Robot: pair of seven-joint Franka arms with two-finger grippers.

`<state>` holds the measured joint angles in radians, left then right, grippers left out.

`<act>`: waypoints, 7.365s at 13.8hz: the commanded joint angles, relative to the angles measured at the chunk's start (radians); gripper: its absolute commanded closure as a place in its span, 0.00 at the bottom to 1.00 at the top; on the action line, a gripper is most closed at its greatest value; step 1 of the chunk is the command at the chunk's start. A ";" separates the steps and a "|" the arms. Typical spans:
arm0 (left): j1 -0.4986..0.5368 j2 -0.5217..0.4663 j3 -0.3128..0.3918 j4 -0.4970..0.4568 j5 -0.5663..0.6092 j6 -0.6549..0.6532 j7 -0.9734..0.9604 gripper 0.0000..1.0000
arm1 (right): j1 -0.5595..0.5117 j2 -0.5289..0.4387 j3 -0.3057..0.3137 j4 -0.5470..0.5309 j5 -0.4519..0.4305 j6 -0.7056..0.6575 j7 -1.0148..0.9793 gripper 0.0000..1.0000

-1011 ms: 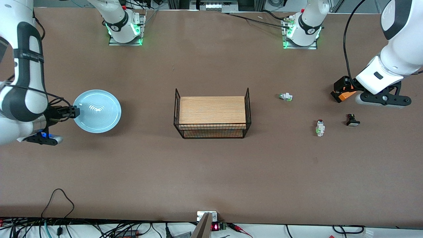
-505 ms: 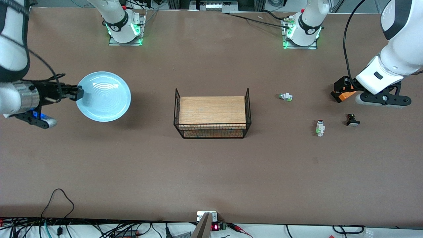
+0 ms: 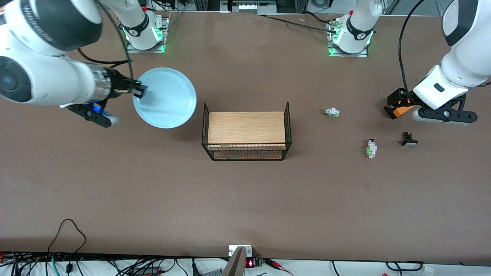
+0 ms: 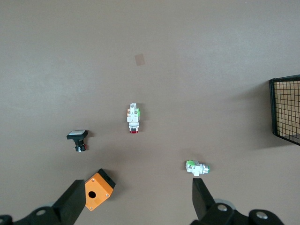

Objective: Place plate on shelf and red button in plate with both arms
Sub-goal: 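Lift the plate with the right gripper and carry it toward the basket, then lower the plate onto the wooden basket top with the right gripper, then release the plate and raise the right gripper while the left gripper grasps the button, then carry the white button with the left gripper over the plate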

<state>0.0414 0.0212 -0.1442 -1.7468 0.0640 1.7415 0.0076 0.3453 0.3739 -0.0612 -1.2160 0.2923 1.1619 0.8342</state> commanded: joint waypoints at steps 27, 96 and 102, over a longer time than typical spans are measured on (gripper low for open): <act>0.009 0.002 0.002 -0.003 -0.019 0.007 0.034 0.00 | 0.399 0.169 -0.009 -0.102 0.007 0.591 0.577 1.00; 0.118 0.523 0.011 -0.215 0.059 0.616 0.108 0.65 | 0.159 0.028 -0.430 0.184 -0.254 -0.003 -0.587 0.00; 0.118 0.510 0.009 -0.197 0.057 0.599 0.098 0.90 | 0.147 0.014 -0.459 0.184 -0.252 -0.051 -0.584 0.00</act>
<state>0.1544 0.5535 -0.1305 -1.9554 0.1072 2.3599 0.1004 0.4927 0.4045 -0.5179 -1.0367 0.0515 1.1333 0.2554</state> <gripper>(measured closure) 0.661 0.000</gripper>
